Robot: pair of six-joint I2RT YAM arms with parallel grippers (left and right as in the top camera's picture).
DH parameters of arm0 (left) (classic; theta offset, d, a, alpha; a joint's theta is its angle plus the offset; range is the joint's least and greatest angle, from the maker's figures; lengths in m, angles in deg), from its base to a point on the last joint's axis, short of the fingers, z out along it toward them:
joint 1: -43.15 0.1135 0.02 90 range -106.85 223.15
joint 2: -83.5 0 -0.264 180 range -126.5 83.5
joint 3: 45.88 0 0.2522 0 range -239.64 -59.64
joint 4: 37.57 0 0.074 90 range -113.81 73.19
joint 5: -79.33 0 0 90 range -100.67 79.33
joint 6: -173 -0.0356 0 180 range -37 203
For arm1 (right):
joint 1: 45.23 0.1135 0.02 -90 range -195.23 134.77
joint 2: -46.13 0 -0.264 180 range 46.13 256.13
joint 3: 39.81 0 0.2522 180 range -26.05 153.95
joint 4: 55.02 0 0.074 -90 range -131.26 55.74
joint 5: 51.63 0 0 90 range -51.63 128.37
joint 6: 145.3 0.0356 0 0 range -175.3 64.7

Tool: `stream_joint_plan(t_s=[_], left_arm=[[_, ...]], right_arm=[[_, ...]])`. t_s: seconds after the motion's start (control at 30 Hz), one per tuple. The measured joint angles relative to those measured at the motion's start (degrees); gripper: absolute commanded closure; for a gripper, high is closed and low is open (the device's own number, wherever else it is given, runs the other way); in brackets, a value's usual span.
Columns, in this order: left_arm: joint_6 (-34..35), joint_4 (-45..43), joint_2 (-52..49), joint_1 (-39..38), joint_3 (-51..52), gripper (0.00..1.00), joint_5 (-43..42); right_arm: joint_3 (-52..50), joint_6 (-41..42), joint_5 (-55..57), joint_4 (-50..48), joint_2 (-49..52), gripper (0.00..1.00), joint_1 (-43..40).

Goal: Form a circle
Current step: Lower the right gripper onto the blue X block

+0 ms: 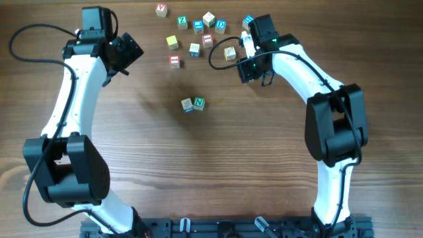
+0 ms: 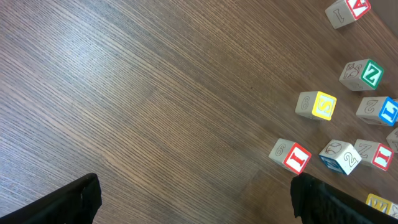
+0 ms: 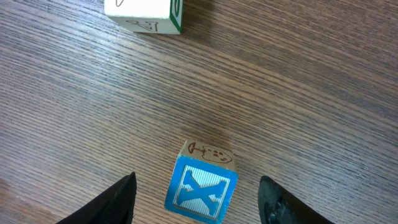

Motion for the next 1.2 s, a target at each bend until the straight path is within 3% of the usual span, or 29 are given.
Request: stream_joint_plan(t_s=[0.73,0.87,1.2], left_arm=[[0.0,0.0,0.0,0.0,0.0,0.0,0.0],[0.0,0.0,0.0,0.0,0.0,0.0,0.0],[0.0,0.0,0.0,0.0,0.0,0.0,0.0]], right_arm=[[0.0,0.7,0.1,0.9,0.0,0.37,0.0],[0.0,2.0,0.2,1.4,0.0,0.54,0.0],[0.0,3.5,-0.3,1.7,0.0,0.57,0.0]])
